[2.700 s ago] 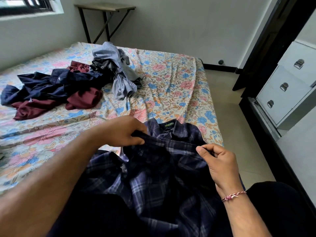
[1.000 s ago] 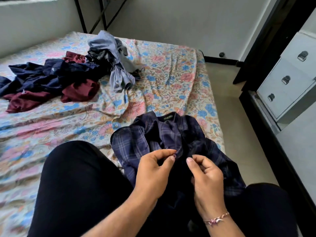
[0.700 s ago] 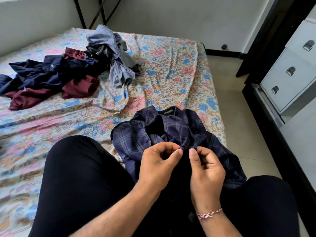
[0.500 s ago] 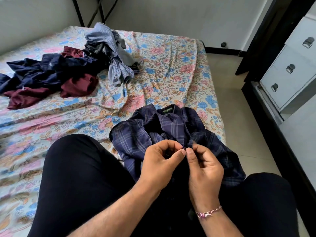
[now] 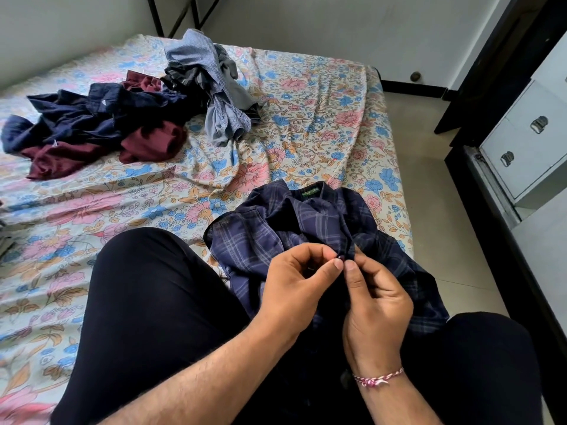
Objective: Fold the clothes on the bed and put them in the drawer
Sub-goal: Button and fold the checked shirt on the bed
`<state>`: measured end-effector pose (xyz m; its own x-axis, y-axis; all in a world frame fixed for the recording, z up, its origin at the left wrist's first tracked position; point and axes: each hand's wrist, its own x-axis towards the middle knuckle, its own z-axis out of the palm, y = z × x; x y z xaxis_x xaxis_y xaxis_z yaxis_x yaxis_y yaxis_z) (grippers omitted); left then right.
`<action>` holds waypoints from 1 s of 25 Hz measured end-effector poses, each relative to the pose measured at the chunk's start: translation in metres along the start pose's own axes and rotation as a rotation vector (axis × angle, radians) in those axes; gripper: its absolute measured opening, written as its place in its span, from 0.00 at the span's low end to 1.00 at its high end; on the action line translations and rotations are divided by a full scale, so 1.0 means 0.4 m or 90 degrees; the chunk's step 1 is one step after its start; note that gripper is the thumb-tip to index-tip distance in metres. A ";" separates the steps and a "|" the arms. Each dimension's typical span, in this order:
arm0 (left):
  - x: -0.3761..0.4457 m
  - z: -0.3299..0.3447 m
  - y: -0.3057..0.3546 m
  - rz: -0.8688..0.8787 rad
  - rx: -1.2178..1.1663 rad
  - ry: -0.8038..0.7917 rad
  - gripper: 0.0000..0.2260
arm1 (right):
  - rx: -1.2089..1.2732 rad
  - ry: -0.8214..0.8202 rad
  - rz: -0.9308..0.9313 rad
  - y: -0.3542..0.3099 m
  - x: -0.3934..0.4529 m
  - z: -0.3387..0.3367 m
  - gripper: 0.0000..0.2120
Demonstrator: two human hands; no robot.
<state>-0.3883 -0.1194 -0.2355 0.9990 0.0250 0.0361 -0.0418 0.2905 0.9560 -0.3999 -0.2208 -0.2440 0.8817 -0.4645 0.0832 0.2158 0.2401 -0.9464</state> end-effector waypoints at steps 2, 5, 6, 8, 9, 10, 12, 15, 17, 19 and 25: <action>-0.001 -0.001 -0.002 0.013 0.017 0.002 0.03 | 0.026 -0.018 -0.019 -0.007 -0.002 0.000 0.10; 0.002 -0.004 -0.008 0.022 0.029 0.011 0.02 | 0.034 -0.054 -0.057 -0.015 -0.003 0.002 0.12; 0.002 -0.004 -0.008 0.018 0.020 0.013 0.02 | 0.032 -0.057 -0.056 -0.013 -0.004 0.003 0.12; 0.003 -0.002 -0.007 0.015 -0.001 0.006 0.02 | 0.033 -0.044 -0.045 -0.010 -0.003 0.004 0.12; 0.003 -0.002 -0.007 0.017 -0.003 0.004 0.02 | 0.033 -0.038 -0.041 -0.007 -0.002 0.003 0.11; 0.004 -0.002 -0.007 0.018 -0.001 0.003 0.02 | 0.032 -0.037 -0.038 -0.005 -0.001 0.003 0.11; 0.005 -0.002 -0.010 0.013 0.001 0.000 0.02 | 0.027 -0.045 -0.036 -0.003 0.001 0.000 0.11; 0.006 -0.004 -0.013 0.006 0.007 -0.004 0.02 | 0.015 -0.066 -0.039 0.000 0.004 -0.004 0.14; 0.008 -0.006 -0.012 0.005 0.008 0.004 0.01 | -0.018 -0.087 -0.056 0.006 0.009 -0.009 0.18; 0.011 -0.008 -0.014 0.006 0.013 0.006 0.02 | -0.069 -0.106 -0.082 0.016 0.017 -0.015 0.18; 0.017 -0.011 -0.019 -0.014 0.068 0.031 0.03 | -0.087 -0.100 -0.063 0.029 0.022 -0.028 0.23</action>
<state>-0.3813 -0.1175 -0.2438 0.9978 0.0666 0.0025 -0.0150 0.1887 0.9819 -0.3944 -0.2317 -0.2579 0.9155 -0.3397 0.2157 0.2555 0.0769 -0.9637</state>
